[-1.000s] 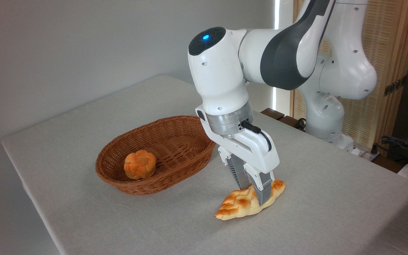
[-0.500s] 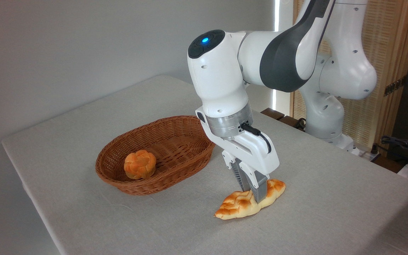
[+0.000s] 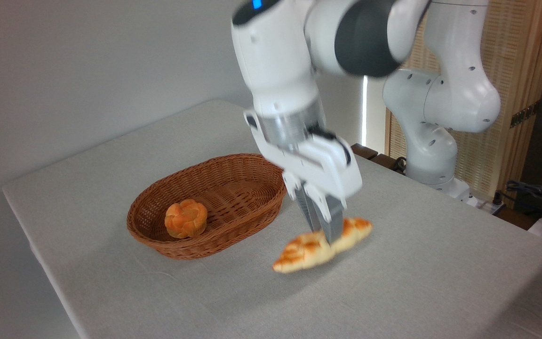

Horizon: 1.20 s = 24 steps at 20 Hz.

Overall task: Put bread into the basket
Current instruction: 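Lift the braided loaf and carry it over the wicker basket, then lower the loaf into the basket beside the round bun and open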

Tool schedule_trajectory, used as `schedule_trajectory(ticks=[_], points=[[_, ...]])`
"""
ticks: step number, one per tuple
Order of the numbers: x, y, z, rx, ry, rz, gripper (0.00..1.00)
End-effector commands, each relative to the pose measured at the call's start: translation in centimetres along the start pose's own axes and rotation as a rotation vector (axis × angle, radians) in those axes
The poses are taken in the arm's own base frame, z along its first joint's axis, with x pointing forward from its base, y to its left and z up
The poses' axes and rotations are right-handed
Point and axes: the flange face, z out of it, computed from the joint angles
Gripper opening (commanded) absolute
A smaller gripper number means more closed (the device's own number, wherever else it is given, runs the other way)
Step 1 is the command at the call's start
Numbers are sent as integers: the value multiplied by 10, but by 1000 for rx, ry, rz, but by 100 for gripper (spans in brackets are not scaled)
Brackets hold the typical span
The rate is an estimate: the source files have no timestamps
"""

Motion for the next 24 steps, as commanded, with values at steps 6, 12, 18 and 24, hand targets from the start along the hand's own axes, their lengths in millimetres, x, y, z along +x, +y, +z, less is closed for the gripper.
schedule_trajectory(ticks=[6, 12, 18, 24], points=[[83, 67, -89, -112, 164, -4, 21], [158, 131, -61, -132, 75, -4, 25], [192, 136, -31, -142, 74, -16, 28], [195, 140, 1, -172, 17, -18, 61]])
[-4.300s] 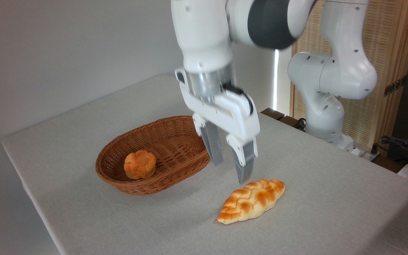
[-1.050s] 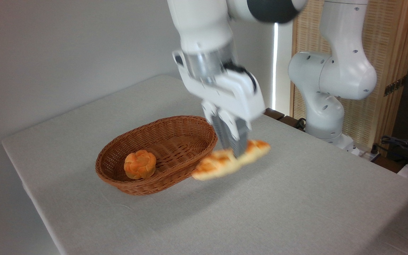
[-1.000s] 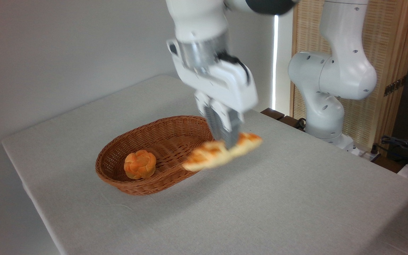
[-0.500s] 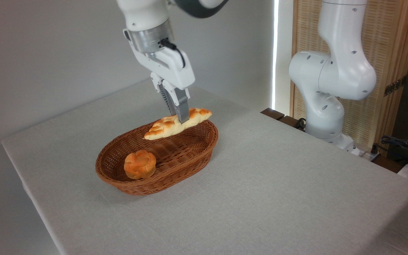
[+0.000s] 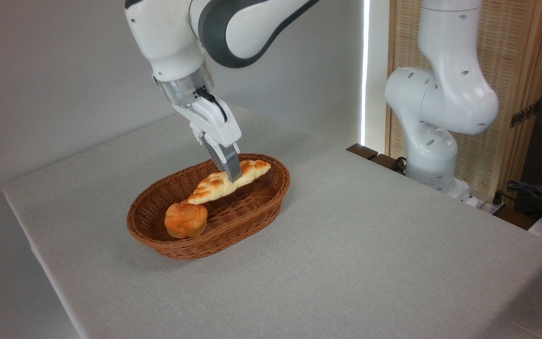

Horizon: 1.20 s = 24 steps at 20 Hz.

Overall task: Put bread into the basket
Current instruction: 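Lower the loaf into the basket beside the round bun and open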

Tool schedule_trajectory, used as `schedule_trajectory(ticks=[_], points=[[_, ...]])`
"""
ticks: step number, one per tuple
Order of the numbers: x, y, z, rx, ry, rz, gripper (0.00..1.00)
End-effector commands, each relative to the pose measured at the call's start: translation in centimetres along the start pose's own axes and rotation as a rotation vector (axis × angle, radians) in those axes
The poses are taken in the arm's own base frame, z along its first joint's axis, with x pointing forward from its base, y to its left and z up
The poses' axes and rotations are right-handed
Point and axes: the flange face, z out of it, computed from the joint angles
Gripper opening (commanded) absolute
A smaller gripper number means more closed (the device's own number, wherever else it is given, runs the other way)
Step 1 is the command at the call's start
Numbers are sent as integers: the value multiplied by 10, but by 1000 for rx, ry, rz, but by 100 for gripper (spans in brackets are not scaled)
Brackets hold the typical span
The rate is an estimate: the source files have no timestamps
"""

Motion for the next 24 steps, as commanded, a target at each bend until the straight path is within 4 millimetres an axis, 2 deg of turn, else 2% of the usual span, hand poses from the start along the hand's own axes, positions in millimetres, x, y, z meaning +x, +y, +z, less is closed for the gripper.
schedule_trajectory(ticks=[1, 2, 5, 16, 19, 21, 24], points=[[-3, 1, 10, -6, -11, -20, 72], [-3, 0, 10, -6, -11, -22, 84], [-3, 0, 10, -5, -10, -32, 100], [-7, 0, 2, 2, -1, -33, 100], [-12, -6, -3, 7, 11, -45, 100], [-18, -11, -18, 21, 36, -50, 100], [-34, -28, -64, 89, 101, -63, 100]])
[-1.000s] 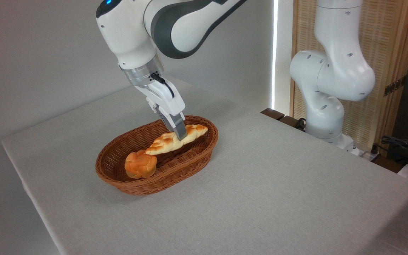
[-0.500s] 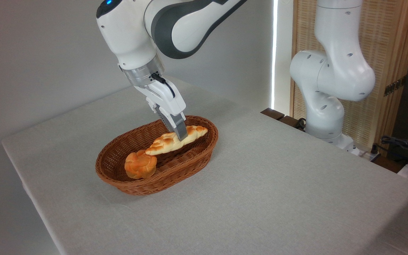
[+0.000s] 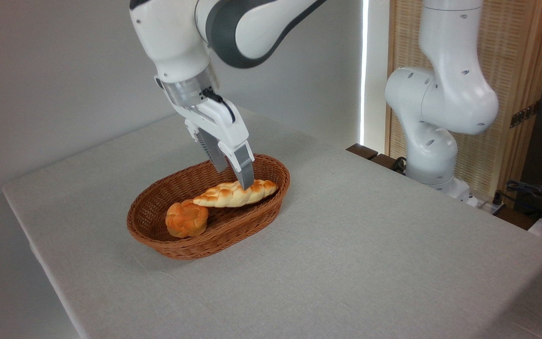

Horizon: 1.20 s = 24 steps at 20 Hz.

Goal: Put bread into the basket

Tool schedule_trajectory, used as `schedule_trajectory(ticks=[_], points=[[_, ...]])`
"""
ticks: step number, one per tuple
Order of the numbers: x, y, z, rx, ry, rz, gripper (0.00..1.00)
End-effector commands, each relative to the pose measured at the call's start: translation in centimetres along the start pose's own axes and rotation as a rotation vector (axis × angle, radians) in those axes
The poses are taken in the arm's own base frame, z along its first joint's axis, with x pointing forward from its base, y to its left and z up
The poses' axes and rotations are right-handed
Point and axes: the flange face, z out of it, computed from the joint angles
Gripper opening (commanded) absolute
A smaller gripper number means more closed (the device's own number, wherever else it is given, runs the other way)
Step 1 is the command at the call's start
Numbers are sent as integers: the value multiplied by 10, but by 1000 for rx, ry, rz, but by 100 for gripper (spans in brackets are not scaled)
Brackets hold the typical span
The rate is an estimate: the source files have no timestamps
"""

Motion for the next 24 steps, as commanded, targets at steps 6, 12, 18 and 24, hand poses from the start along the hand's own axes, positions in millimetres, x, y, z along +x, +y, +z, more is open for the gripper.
schedule_trajectory(ticks=[6, 12, 18, 24], points=[[-55, -65, -133, 186, 181, 16, 100], [-87, -81, -167, 151, 168, 36, 100], [-73, -82, -153, 134, 142, 42, 100], [-63, -80, -146, 136, 118, 60, 100]])
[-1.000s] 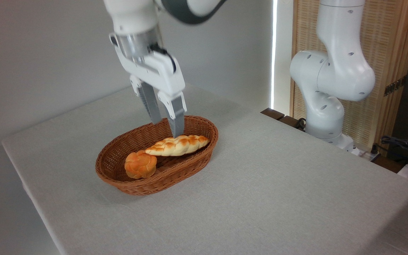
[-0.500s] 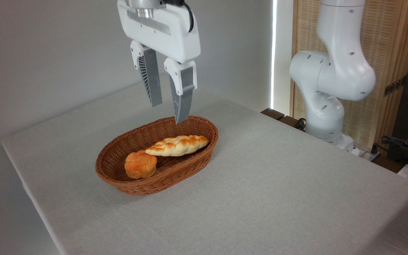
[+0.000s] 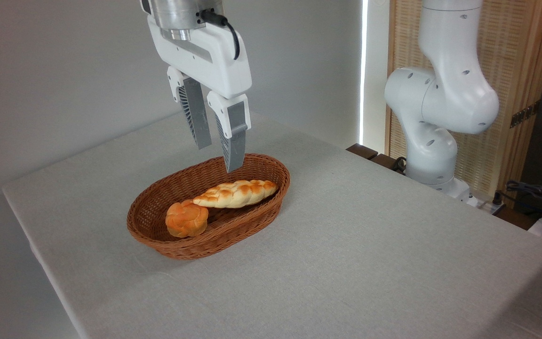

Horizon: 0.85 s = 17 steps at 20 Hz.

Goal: Put bread into the basket

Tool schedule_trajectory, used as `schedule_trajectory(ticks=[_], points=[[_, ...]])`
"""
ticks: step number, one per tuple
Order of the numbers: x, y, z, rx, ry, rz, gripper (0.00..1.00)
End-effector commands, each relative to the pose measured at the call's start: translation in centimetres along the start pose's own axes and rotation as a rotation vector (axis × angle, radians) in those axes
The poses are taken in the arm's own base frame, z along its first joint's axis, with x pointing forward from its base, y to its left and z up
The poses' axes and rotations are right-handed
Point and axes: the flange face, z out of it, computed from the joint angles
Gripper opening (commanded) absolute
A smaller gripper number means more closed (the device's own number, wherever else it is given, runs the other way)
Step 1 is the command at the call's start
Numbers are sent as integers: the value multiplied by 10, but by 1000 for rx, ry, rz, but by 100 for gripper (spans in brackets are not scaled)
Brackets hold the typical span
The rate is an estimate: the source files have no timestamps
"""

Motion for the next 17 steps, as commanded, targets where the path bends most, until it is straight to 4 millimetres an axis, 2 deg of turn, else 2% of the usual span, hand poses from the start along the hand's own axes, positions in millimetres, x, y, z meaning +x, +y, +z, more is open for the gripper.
schedule_trajectory(ticks=[1, 17], points=[[0, -3, -4, 5, -23, 8, 100], [-8, -7, -5, 38, -61, -48, 100]])
